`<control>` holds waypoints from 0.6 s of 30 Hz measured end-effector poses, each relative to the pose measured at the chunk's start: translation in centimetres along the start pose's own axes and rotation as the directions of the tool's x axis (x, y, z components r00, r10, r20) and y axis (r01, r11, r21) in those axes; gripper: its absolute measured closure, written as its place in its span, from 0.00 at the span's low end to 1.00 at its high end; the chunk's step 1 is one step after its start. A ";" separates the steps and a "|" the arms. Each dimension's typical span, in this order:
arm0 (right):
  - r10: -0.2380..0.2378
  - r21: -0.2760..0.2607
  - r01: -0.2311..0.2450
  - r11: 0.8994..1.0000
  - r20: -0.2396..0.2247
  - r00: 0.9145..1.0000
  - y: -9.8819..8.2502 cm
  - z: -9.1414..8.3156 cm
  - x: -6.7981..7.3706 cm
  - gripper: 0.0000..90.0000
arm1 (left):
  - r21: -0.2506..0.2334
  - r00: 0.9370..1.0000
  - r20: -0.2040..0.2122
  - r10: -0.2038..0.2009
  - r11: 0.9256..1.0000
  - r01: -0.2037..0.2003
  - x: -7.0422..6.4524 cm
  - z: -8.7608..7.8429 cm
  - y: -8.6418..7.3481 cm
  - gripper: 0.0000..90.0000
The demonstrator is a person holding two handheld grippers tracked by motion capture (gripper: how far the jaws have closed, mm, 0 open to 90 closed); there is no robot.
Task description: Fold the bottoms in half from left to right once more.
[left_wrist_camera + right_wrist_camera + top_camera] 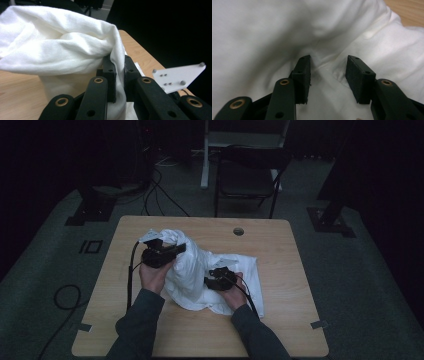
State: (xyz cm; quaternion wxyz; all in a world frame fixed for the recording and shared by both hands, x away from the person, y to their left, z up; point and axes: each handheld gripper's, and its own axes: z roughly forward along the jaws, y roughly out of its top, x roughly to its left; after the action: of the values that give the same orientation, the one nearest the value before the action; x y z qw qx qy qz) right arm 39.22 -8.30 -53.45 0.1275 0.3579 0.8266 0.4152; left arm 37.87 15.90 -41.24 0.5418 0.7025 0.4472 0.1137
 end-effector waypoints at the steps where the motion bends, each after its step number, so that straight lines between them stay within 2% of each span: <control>1: 0.004 -0.001 -0.004 1.000 -0.006 1.000 0.1 -0.3 -0.1 0.60 | 0.000 1.000 0.004 0.005 1.000 -0.005 -0.2 0.3 0.0 0.93; 3: 0.039 -0.018 -0.039 0.999 0.001 0.999 0.2 -1.8 -0.7 0.58 | 0.006 1.000 0.008 0.012 1.000 -0.012 -0.5 0.6 0.0 0.93; 4: 0.039 -0.034 -0.038 0.999 0.013 0.999 0.0 -2.7 -1.2 0.58 | 0.008 1.000 0.010 0.017 1.000 -0.017 -0.6 0.8 0.0 0.93; 6: 0.053 -0.053 -0.050 0.997 0.065 0.996 -0.7 -4.6 -2.4 0.57 | 0.014 1.000 0.013 0.023 1.000 -0.023 -0.8 1.0 0.0 0.93; 8: 0.099 -0.064 -0.093 0.994 0.098 0.990 -1.8 -6.3 -4.1 0.57 | 0.022 0.999 0.015 0.031 0.999 -0.031 -1.1 1.3 0.0 0.93; 10: 0.136 -0.042 -0.131 0.990 0.131 0.982 -3.1 -7.4 -5.6 0.57 | 0.029 0.999 0.018 0.040 0.999 -0.041 -1.5 1.7 0.1 0.93; 12: 0.167 -0.021 -0.166 0.986 0.158 0.973 -4.4 -7.9 -6.8 0.57 | 0.036 0.998 0.022 0.050 0.998 -0.051 -1.9 2.1 0.1 0.93; 14: 0.184 0.006 -0.188 0.982 0.167 0.969 -5.7 -7.9 -7.5 0.57 | 0.046 0.998 0.032 0.059 0.997 -0.061 -2.5 2.8 0.1 0.93; 18: 0.214 0.015 -0.219 0.976 0.143 0.966 -7.1 -7.3 -8.0 0.57 | 0.068 0.996 0.048 0.079 0.994 -0.082 -3.5 4.1 0.0 0.93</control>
State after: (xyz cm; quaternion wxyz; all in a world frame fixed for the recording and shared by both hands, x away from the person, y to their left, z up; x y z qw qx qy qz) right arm 37.80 -21.02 -55.10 0.1339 0.4764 0.7778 0.3875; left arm 38.51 10.56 -41.72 0.5218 0.7409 0.4099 0.1039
